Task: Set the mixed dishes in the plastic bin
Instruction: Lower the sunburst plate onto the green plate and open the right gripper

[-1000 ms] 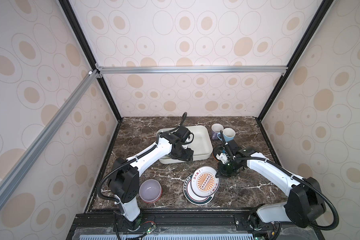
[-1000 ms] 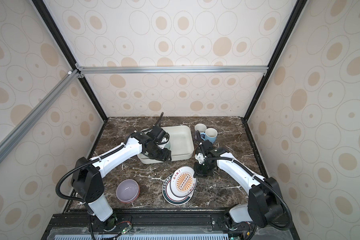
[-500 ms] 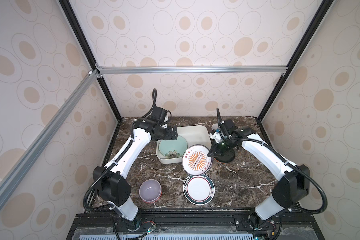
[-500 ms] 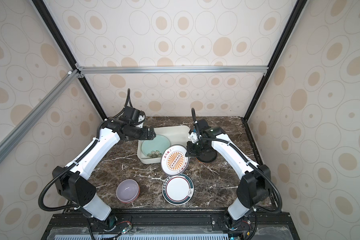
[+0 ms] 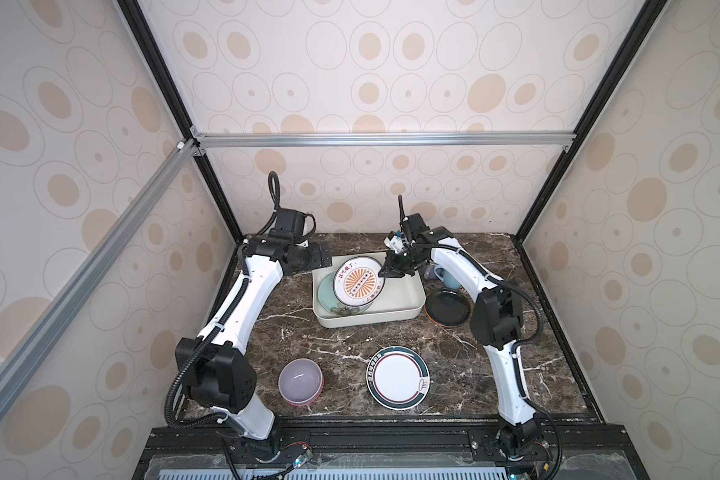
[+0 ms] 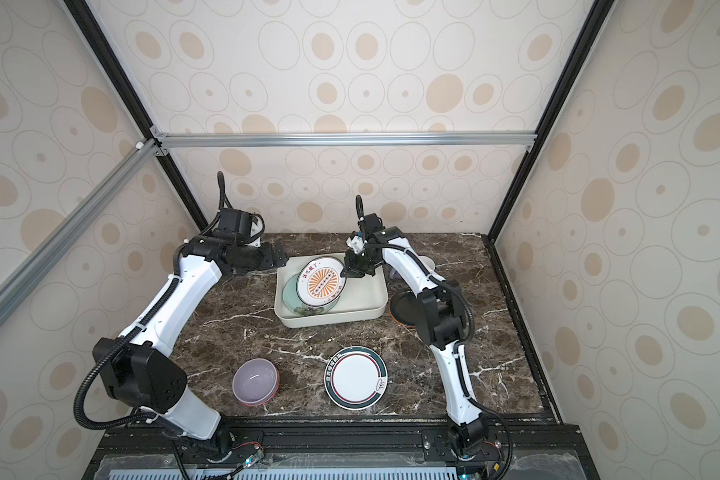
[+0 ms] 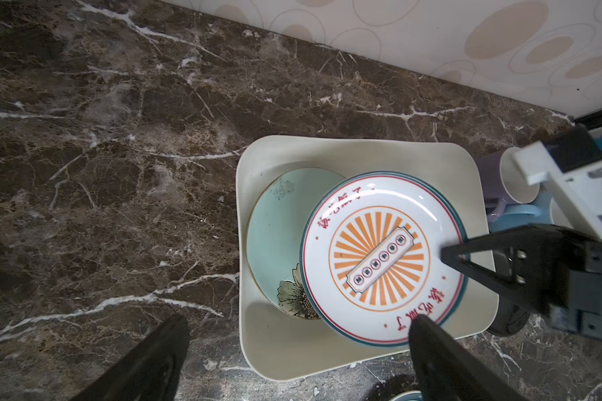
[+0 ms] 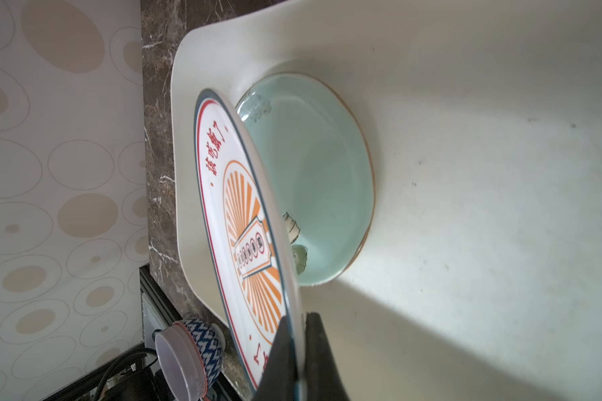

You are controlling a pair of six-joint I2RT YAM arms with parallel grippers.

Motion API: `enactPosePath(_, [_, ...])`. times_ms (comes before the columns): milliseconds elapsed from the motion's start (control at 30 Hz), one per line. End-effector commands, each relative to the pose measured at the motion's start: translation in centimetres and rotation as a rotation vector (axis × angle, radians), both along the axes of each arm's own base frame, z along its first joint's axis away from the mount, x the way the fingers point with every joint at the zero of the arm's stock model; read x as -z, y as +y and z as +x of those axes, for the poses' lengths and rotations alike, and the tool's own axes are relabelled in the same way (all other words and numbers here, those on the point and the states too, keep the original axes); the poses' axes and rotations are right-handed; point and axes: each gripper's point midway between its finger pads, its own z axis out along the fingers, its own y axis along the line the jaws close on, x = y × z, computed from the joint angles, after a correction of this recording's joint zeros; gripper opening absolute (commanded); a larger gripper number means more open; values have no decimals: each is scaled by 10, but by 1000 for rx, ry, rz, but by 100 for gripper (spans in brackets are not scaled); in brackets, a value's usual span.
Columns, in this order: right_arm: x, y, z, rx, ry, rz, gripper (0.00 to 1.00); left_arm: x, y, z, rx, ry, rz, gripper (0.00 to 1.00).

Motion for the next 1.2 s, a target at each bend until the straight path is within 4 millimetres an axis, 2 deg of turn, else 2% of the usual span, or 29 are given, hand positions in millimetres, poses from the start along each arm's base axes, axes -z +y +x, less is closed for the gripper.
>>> enactPosePath(0, [2, 14, 9, -19, 35, 70, 0, -5, 6, 6, -20, -33, -22, 99])
enactPosePath(233, [32, 32, 25, -4, 92, 131, 2, 15, 6, 14, -12, 19, -35, 99])
enactPosePath(433, [47, 37, 19, -19, 137, 129, 5, 31, -1, 20, 9, 62, -58, 99])
enactPosePath(500, [49, 41, 13, -38, 140, 121, 9, 33, -2, 22, 17, 69, -61, 99])
enactPosePath(633, [53, 44, 1, -67, 150, 91, 25, 39, -5, 22, 28, 82, -68, 99])
enactPosePath(767, [49, 39, -1, -76, 132, 61, 38, 42, -8, 21, 44, 88, -79, 99])
enactPosePath(933, [39, 22, -5, -82, 106, 0, 52, 44, -10, 15, 56, 88, -94, 99])
enactPosePath(1167, [19, -10, -14, -95, 62, -85, 55, 45, -13, 3, 64, 75, -122, 99])
